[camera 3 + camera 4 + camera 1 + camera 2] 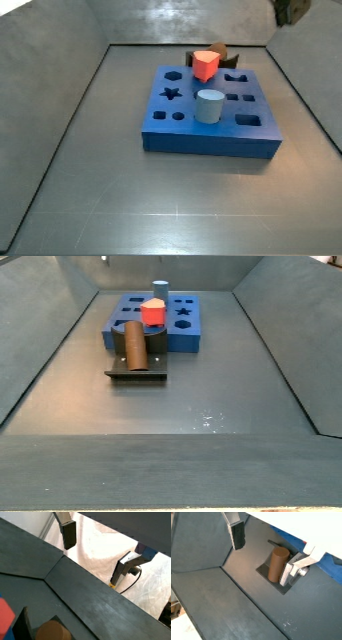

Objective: Pick up the round object. Move up. Place the round object on the fixture. Regrasp the round object. Move to above the board. Insert the round object.
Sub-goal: Regrasp the round object.

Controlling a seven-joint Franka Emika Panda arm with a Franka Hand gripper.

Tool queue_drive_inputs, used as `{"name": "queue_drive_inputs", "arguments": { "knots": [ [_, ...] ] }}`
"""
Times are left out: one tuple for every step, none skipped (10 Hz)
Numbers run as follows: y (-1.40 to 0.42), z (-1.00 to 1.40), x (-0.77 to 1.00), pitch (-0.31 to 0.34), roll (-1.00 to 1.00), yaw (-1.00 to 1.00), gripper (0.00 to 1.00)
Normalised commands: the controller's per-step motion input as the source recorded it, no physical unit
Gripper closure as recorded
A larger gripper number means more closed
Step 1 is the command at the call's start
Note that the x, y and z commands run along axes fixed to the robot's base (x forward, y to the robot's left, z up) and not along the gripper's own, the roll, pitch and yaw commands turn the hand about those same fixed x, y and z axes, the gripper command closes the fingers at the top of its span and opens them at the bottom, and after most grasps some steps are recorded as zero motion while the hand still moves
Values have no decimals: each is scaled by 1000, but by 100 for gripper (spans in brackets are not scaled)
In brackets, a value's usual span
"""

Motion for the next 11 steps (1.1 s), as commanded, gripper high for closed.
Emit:
{"name": "queue_drive_inputs", "arguments": {
  "knots": [
    [67,-1000,43,1,280,119,0],
    [61,-1000,55,-37,191,113,0],
    [59,-1000,65,-62,140,103,0],
    [55,-1000,76,-102,105,83,0],
    [52,-1000,79,-108,97,73,0],
    [45,-1000,91,-112,103,51,0],
    [37,-1000,103,-107,111,27,0],
    [30,-1000,110,-104,107,13,0],
    [30,-1000,114,-93,105,4,0],
    [22,-862,102,-82,102,-3,0],
    [14,-675,87,-66,98,-7,0]
  ]
}}
